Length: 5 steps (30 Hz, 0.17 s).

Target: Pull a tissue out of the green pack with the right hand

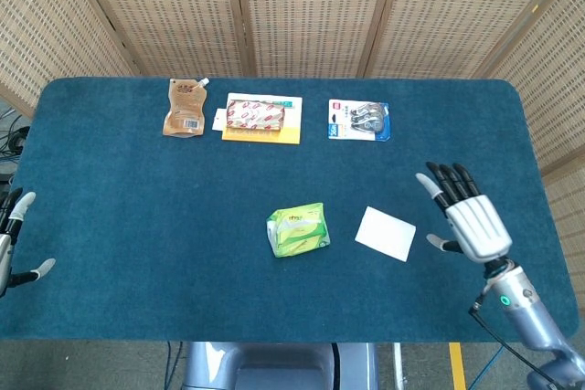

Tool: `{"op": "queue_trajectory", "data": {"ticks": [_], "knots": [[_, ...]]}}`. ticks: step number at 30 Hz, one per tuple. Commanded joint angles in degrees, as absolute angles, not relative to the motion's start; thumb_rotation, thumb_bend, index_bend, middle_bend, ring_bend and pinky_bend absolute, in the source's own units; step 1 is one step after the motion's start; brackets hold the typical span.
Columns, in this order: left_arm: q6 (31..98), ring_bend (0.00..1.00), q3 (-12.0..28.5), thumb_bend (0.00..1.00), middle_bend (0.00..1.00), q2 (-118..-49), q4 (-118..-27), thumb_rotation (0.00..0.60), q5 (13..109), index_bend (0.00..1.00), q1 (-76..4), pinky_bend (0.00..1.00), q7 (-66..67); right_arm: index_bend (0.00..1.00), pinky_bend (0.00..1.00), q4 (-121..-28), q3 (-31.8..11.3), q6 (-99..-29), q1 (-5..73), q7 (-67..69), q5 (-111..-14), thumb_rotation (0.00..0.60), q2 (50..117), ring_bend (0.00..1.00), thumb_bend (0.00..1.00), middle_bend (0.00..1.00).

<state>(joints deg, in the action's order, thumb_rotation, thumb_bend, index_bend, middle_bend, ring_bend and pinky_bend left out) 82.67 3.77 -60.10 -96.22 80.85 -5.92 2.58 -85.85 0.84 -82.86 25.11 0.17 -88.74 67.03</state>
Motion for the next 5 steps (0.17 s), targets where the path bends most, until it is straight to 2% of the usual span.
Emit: {"op": "queue_trajectory", "data": {"ticks": [1,5], "knots": [[83.01,0.0,3.79,0.0,0.0,-60.49,-95.56,0.6,81.39,0.0,-5.97,0.0,2.37,0.0,0.0,-85.37,2.31,-85.9,20.67,2.46,-88.38,0.6,66.0,0.0,0.0,0.0],[84.0,0.0,3.59,0.0,0.0,-61.13,-94.35,0.6,82.67,0.0,-5.75,0.0,1.59,0.0,0.0,-84.44,2.38,-87.56,17.3,2.28,-86.08,0.6,67.03,0.0,0.0,0.0]]}}
